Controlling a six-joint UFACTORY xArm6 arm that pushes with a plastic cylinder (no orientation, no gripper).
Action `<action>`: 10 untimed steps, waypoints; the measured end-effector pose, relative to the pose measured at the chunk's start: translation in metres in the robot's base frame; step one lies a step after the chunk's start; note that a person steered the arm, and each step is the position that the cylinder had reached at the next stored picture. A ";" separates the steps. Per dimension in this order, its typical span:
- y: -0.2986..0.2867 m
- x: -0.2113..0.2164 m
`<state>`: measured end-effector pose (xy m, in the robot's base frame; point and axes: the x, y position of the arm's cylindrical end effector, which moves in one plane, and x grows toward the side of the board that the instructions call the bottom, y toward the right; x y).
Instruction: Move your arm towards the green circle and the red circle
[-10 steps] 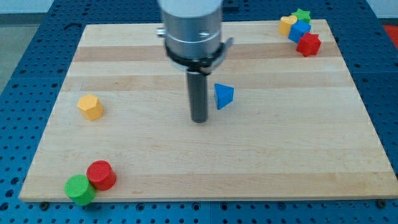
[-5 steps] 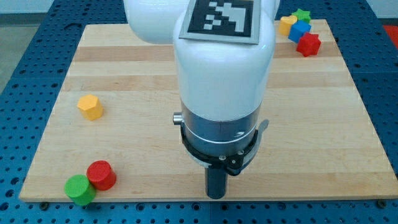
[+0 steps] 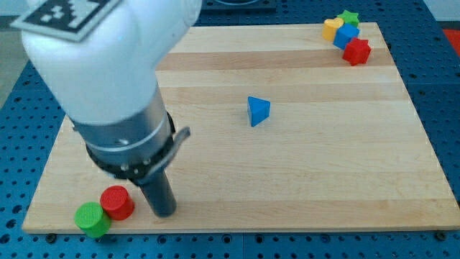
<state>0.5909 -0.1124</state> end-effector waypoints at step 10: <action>-0.085 -0.095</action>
